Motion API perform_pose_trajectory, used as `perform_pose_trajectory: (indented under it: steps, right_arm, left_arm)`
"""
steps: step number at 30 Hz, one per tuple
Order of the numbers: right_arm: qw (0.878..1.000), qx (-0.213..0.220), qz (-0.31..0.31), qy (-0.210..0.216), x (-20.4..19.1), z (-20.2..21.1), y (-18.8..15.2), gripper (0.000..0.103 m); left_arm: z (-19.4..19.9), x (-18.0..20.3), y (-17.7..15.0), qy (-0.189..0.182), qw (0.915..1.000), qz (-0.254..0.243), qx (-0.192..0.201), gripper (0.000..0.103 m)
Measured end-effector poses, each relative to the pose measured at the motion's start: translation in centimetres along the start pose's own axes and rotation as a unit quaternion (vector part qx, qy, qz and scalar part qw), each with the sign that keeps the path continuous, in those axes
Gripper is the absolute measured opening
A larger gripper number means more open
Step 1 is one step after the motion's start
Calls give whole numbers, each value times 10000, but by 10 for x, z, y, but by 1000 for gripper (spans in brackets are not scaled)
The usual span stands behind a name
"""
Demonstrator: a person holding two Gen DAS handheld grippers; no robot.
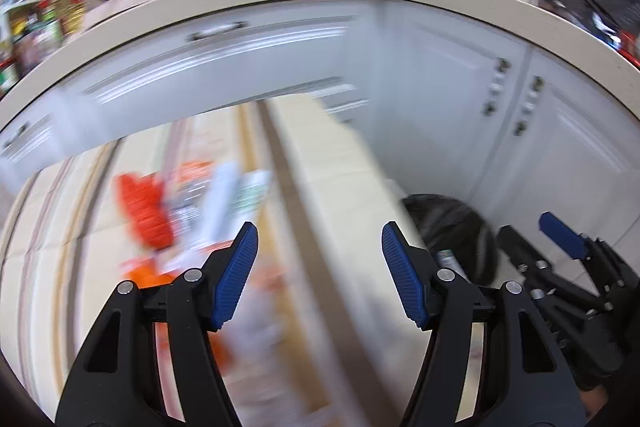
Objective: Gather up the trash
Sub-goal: 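Move both open tools back over the table, then grasp the crumpled clear plastic bag with the right tool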
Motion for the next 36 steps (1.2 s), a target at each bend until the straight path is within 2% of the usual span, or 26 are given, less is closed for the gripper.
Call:
perform_pose_trajectory:
  steps: [8, 11, 16, 22, 33, 36]
  right_arm:
    - [9957, -234, 577, 691, -87, -1, -22, 59]
    - [9932, -301, 739, 846, -108, 3, -30, 59]
    - [9879, -390, 983, 1130, -142, 8, -48, 67]
    - [9829, -616, 1151, 1296, -163, -1, -70, 70]
    - [9813, -756, 1192, 1309, -168, -10, -84, 71]
    - [9807, -761, 1182, 1360, -167, -11, -86, 65]
  left_arm:
    - [23, -99, -40, 645, 9967, 468, -146, 63]
    - [27, -125, -56, 828, 9944, 614, -227, 63]
    - [31, -156, -82, 1031, 9904, 833, -386, 63]
    - [31, -175, -102, 1101, 9874, 1019, -501, 63]
    - [30, -183, -110, 1150, 9856, 1118, -532, 63]
    - [29, -182, -112, 1164, 9854, 1107, -570, 63]
Point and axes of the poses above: each gripper's, at about its wrist camera, not at the fingertips, and z roughly against the way its jaws point, x to its right, y to its top, the point moved 4 cm from there along -z, roughly the way its jaws point, and after that the axes turned 8 degrees about y, right-handed, at the moved point
